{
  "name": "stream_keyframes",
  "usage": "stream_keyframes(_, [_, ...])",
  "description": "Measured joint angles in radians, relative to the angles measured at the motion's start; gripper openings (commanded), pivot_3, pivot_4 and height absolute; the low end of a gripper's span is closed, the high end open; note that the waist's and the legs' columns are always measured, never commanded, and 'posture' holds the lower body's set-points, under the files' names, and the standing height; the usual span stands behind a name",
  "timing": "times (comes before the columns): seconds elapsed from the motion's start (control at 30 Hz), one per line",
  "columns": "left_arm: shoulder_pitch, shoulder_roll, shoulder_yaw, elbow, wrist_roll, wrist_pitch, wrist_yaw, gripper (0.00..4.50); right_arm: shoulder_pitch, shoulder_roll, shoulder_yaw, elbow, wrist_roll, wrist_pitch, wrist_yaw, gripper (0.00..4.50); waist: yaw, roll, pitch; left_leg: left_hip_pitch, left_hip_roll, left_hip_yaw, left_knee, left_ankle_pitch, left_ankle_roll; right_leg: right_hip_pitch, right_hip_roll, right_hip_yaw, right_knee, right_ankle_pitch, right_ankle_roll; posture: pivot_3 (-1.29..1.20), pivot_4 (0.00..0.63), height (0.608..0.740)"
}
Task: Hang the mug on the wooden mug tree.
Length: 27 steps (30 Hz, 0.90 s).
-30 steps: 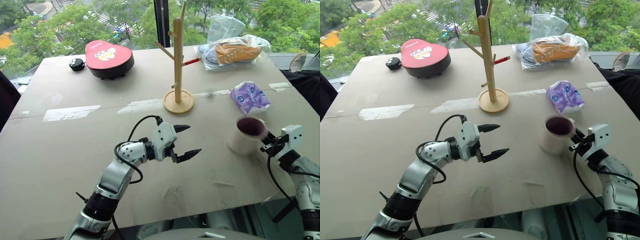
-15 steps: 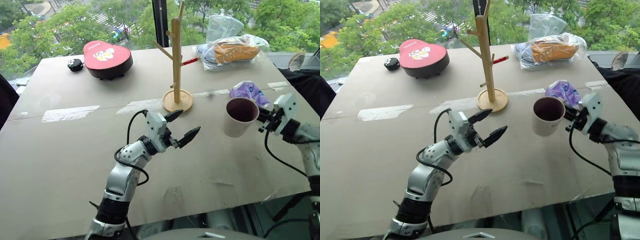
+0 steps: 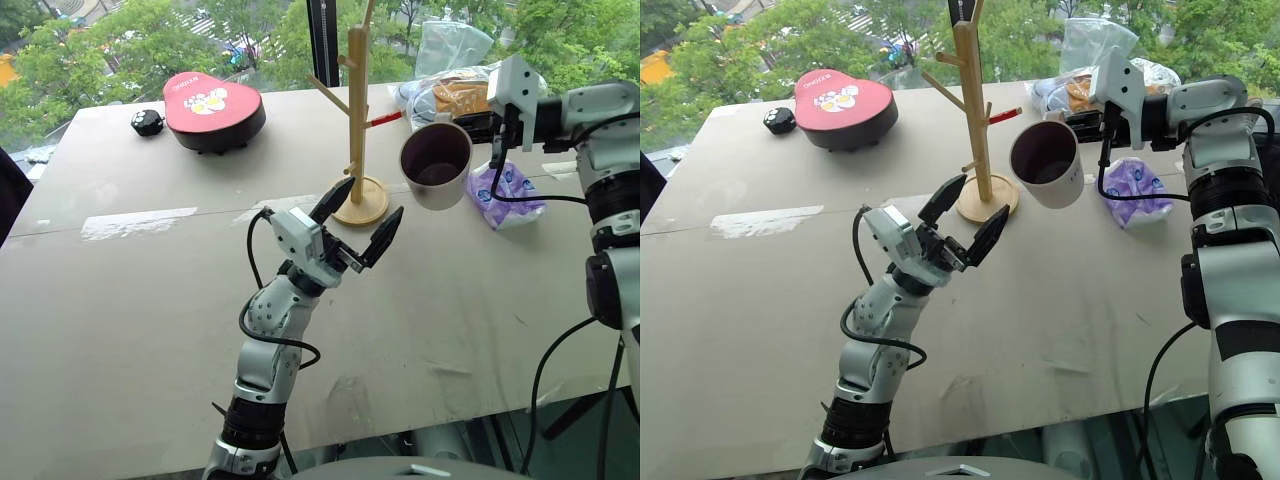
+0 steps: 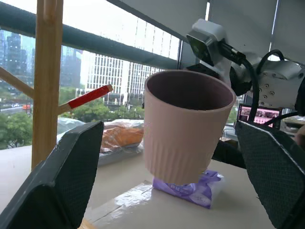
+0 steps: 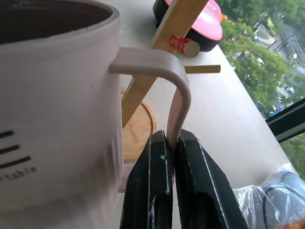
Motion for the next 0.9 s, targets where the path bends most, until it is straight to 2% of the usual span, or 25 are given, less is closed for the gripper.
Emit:
stream_keyframes(0.33, [0.042, 0.016, -0.007, 0.001, 0.063, -0.053, 0.055, 4.50, -0.166, 0.091, 0.001, 0.194, -0.109, -0.083, -0.056, 0.02, -0.009, 0.001, 0.000, 0.000, 0.000, -0.001, 0.000, 0.000, 0.000, 0.000, 0.000, -0.001, 0.002, 0.002, -0.001, 0.00, 0.150, 0.740])
stream_keyframes(0.73, [0.042, 0.027, -0.009, 0.002, 0.064, -0.067, 0.060, 4.50, -0.206, 0.135, -0.039, 0.244, -0.147, -0.025, -0.201, 0.02, -0.020, 0.001, 0.000, 0.000, -0.001, 0.001, 0.000, 0.000, 0.000, -0.003, 0.000, 0.001, 0.006, 0.002, -0.001, 0.00, 0.150, 0.740])
stream_keyframes(0.9, [0.042, 0.032, -0.008, 0.002, 0.064, -0.068, 0.063, 4.50, -0.220, 0.163, -0.042, 0.246, -0.157, -0.019, -0.216, 0.02, -0.020, 0.000, 0.000, 0.000, -0.001, 0.001, 0.001, 0.000, 0.000, -0.003, 0.000, 0.001, 0.008, 0.002, -0.001, 0.00, 0.150, 0.740])
